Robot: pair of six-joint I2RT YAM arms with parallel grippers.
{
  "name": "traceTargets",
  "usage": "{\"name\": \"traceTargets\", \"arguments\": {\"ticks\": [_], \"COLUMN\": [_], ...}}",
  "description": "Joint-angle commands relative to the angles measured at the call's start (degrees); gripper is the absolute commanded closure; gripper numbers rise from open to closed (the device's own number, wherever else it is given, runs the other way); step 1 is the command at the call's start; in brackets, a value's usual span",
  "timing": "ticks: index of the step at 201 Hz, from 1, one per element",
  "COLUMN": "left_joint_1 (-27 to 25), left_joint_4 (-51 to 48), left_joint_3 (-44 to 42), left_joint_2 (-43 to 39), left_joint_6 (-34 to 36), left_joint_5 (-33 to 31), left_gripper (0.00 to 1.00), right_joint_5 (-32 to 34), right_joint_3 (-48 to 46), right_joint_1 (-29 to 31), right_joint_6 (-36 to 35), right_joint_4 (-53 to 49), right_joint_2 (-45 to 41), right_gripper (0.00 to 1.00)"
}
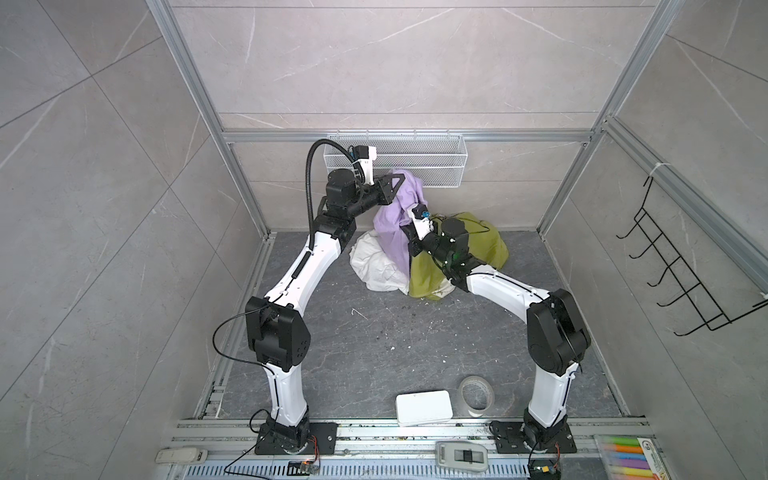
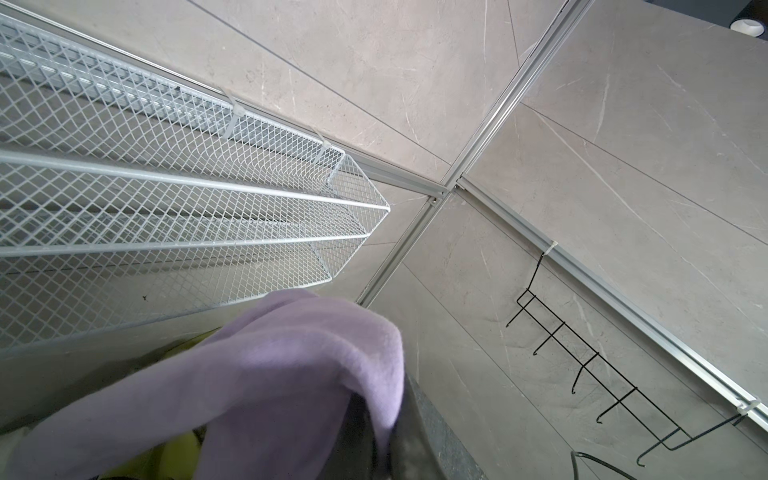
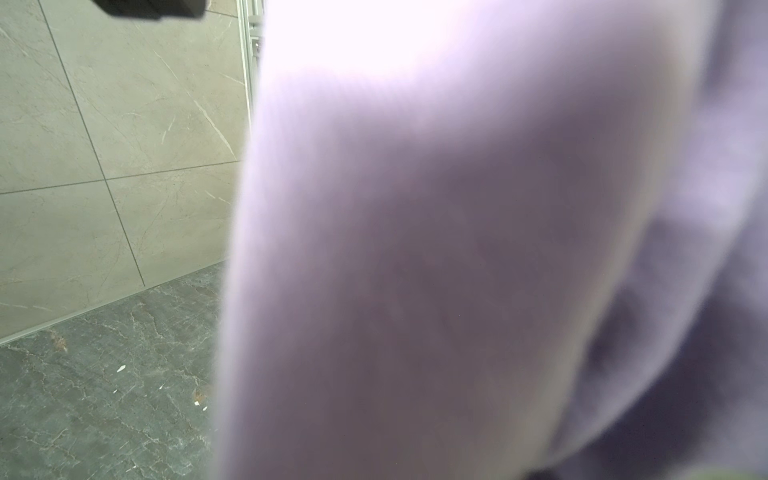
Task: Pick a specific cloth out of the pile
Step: 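Raise the lavender cloth higher with both grippers, clearing the green cloth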
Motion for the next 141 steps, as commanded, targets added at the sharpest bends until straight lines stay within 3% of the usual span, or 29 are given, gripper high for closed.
{"name": "traceTargets", "arguments": {"ticks": [1, 141], "left_joint_1": [-0.33, -0.33], "left_joint_4": [3.46, 4.12], "left_joint_3": [1.66, 0.28], "left_joint_2": [-3.4, -4.79], "left_joint_6": [-0.5, -0.09], "left_joint_5": [0.23, -0.01], "left_gripper": [1.0, 1.0], "right_joint_5": [-1.18, -2.7], "right_joint_3": [3.67, 6.29], "right_joint_1": [-0.01, -0.01], "right_joint_6": [-0.03, 0.83], "right_joint_4": [1.78, 1.12], "right_joint_2": [-3.49, -5.18], "right_gripper": [1.0, 1.0]}}
